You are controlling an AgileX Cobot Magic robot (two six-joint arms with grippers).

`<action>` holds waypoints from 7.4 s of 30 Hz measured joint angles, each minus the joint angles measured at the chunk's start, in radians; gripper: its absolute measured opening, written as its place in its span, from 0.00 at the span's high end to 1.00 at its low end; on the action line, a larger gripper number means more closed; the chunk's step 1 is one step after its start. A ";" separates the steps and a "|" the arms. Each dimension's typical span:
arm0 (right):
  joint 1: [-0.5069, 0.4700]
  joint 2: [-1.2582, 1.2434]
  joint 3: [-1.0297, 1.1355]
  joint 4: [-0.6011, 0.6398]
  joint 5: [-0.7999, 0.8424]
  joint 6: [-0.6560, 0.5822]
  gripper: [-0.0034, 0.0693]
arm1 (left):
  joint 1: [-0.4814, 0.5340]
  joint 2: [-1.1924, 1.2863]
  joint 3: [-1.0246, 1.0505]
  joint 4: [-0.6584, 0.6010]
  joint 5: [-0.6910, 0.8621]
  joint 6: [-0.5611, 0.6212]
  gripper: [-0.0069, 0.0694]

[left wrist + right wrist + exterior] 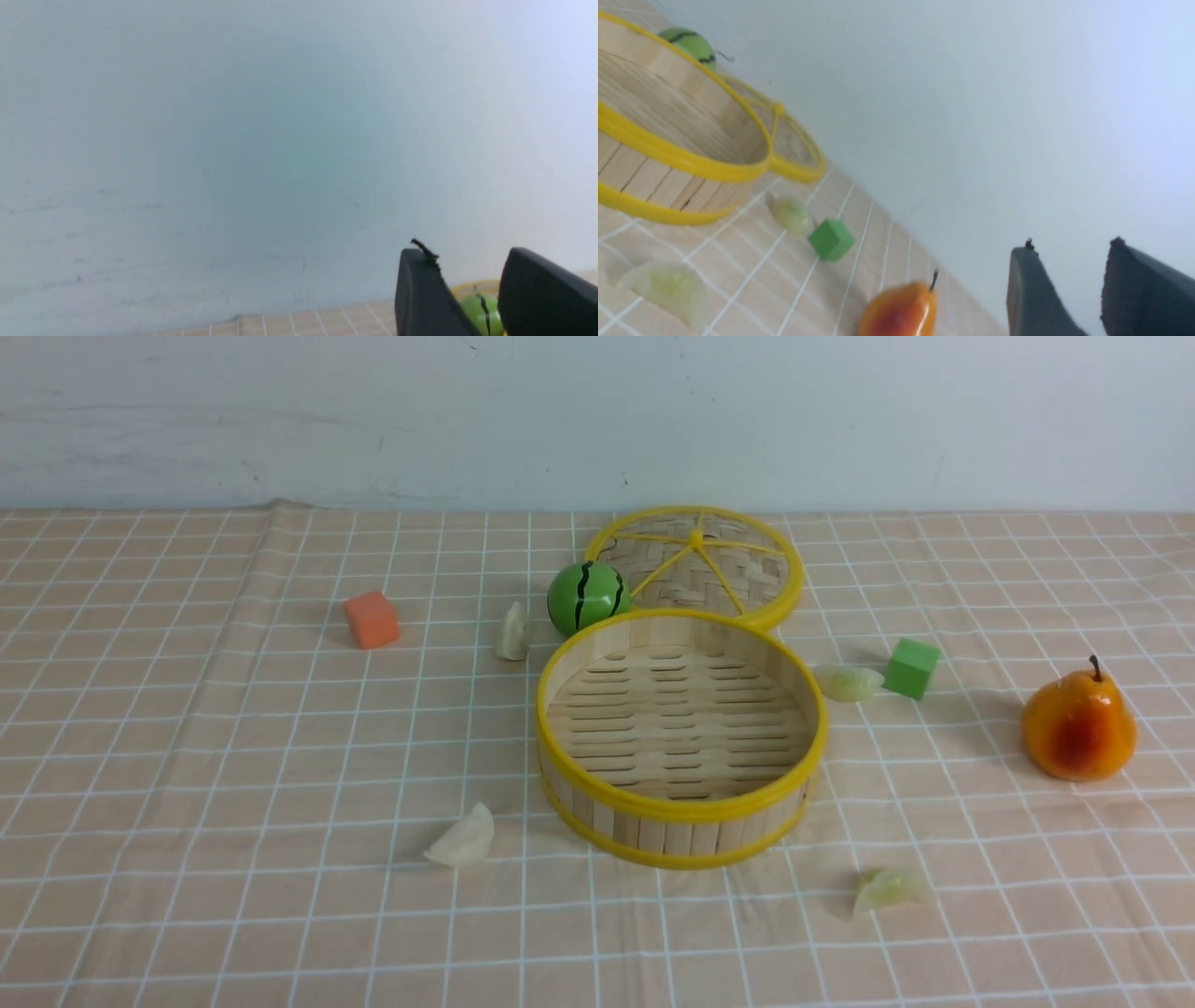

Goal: Put the dumplings into the steamer on the table with the brown tablecloth.
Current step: 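Reach for and grasp a dumpling on the table with the left gripper, then place the dumpling into the bamboo steamer basket with the left gripper, then reach for and grasp a dumpling on the table with the left gripper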

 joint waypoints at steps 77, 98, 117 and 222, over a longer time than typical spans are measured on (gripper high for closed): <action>0.000 0.840 -0.497 1.183 0.627 -0.464 0.96 | 0.000 0.735 -0.628 -0.071 0.692 -0.541 0.93; 0.087 1.227 -0.715 1.723 0.900 -0.906 0.96 | -0.078 1.491 -1.249 -0.926 1.277 0.365 0.93; 0.094 1.229 -0.717 1.804 0.917 -1.085 0.95 | -0.239 2.252 -2.153 -0.113 1.216 -0.012 0.52; 0.094 1.269 -0.721 1.908 0.998 -1.094 0.88 | -0.439 1.951 -1.296 0.187 0.986 -0.298 0.52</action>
